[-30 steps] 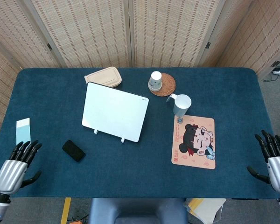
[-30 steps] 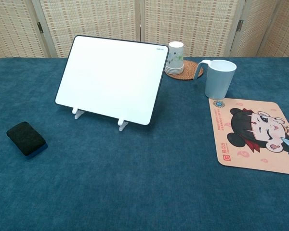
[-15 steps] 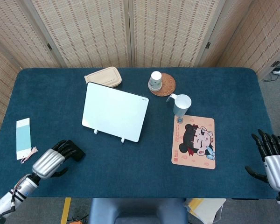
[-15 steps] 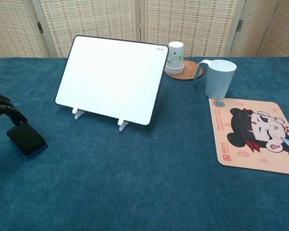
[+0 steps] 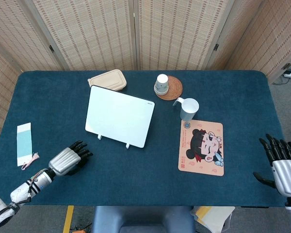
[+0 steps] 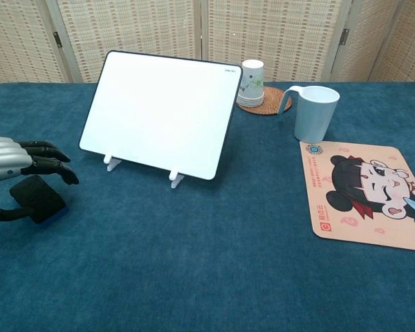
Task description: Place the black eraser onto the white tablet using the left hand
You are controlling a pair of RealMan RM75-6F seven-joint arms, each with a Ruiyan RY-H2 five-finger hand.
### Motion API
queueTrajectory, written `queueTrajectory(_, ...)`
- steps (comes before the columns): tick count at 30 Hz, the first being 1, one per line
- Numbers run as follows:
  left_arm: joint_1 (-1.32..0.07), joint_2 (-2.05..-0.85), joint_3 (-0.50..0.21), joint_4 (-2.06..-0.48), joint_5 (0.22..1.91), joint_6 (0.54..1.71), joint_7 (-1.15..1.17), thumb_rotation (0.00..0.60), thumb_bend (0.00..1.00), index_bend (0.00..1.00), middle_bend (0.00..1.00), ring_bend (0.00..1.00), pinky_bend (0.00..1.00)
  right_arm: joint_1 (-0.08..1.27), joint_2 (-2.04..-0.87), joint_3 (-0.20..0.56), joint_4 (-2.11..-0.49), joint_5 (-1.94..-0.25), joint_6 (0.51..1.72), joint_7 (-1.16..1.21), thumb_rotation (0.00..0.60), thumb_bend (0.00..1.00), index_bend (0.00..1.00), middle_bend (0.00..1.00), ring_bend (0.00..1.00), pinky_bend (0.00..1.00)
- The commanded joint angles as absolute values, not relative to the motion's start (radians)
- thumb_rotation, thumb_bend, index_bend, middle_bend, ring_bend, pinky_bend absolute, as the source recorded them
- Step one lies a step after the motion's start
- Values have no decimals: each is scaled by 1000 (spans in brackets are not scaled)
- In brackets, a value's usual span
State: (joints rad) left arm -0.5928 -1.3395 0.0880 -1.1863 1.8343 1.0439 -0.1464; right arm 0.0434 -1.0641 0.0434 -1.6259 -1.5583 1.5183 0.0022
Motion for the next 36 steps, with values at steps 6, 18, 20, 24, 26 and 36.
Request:
queueTrajectory(6,-624,-1376,114,-1107,1817,1017,-201,600,434,194,232,93,78,47,-1065,48,-1628,-1545,1510,-6,600,196,0,0,0,0)
queueTrajectory(18,-643,-1415,147,-1010,1806,1026,-268,600,434,207,226,90,79,58,-1070,55,-1633,-1520,1487,-24,600,197,0,0,0,0)
queueTrajectory(20,-644,-1418,152,-1000,1805,1029,-278,600,434,209,226,91,81,61,-1070,56,-1635,-1517,1480,-27,600,196,0,0,0,0)
queueTrajectory(24,-645,-1423,162,-984,1803,1041,-296,600,434,209,226,91,82,66,-1071,57,-1638,-1508,1468,-37,600,196,0,0,0,0)
queueTrajectory(26,-643,-1422,165,-981,1802,1047,-300,600,434,209,226,91,81,67,-1072,57,-1639,-1505,1465,-40,600,197,0,0,0,0)
queueTrajectory(36,-627,-1401,175,-1026,1786,1078,-258,600,434,213,223,86,79,67,-1072,53,-1643,-1513,1469,-46,600,197,0,0,0,0)
